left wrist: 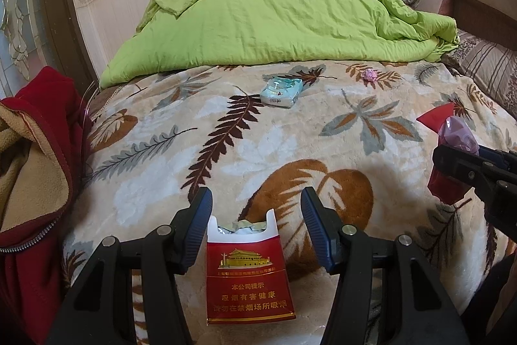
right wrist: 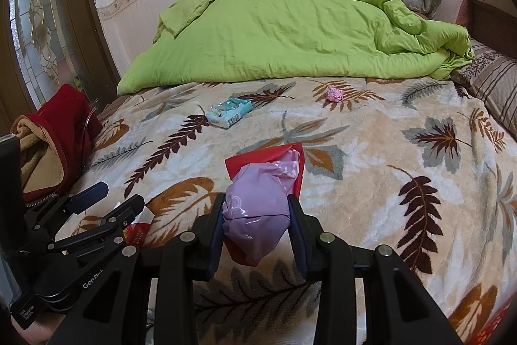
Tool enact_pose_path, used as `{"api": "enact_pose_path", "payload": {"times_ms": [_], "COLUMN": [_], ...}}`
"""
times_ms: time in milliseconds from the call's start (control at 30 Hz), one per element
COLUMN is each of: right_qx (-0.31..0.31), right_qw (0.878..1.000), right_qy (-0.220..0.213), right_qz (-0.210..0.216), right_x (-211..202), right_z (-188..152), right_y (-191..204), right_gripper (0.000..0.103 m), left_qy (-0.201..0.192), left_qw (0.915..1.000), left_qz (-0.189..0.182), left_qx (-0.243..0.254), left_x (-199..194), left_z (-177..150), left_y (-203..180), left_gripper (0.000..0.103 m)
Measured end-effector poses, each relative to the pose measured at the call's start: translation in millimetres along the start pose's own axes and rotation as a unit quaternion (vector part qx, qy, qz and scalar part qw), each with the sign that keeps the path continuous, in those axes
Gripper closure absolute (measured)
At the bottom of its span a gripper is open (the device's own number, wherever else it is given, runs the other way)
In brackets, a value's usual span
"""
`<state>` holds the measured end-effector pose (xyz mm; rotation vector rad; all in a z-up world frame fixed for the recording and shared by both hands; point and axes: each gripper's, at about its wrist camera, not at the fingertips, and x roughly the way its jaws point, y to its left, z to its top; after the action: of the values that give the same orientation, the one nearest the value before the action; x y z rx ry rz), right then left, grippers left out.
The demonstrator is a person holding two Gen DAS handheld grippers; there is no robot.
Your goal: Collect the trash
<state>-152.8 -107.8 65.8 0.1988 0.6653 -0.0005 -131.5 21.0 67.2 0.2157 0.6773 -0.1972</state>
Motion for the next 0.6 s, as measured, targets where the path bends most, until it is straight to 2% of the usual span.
{"api": "enact_pose_path", "payload": {"times_ms": [67,133,267,333,433,533,600], "right_qx": [0.001,0.004,0.036,0.05,0.068,0.097,0.126], "right_qw": [1.0,1.0,0.999,0.998,0.997,0.995,0.99], "right_qy": [0.0,0.0,-0.007,-0.007,-0.015,-0.028,-0.037], "right_qz": [0.0,0.003,0.021,0.025,0.013,-0.019,-0.05], "right_x": [0.1,-0.4,-19.1,-36.7,-75.0,-121.8,-156.2], "right_z": [-0.1,0.0,-0.5,-4.4,-15.2,-29.5,-41.1], "right_y": [0.5,-0.1,-13.9,-26.3,-50.1,-85.9,-115.0], "right_gripper": [0.064,0.064,0.064,0.064,0.064,0.064,0.064], "left_qy": [0.0,-0.005,-0.02,-0.034,-0.037,-0.027,-0.02], "left_qw": [1.0,0.9997,0.9959,0.9923,0.9834,0.9669,0.9507], "left_qz": [-0.002,-0.021,-0.088,-0.118,-0.171,-0.243,-0.294], "left_qx": [-0.001,-0.009,-0.003,0.016,0.048,0.074,0.096], "left_x": [-0.2,-2.1,-16.2,-28.1,-47.0,-67.0,-84.4], "left_z": [0.1,-1.0,-1.4,0.6,6.4,13.3,16.5], "left_y": [0.1,0.0,-13.1,-26.7,-54.8,-91.5,-122.7], "left_gripper": [0.047,0.047,0.047,0.047,0.047,0.047,0.047]}}
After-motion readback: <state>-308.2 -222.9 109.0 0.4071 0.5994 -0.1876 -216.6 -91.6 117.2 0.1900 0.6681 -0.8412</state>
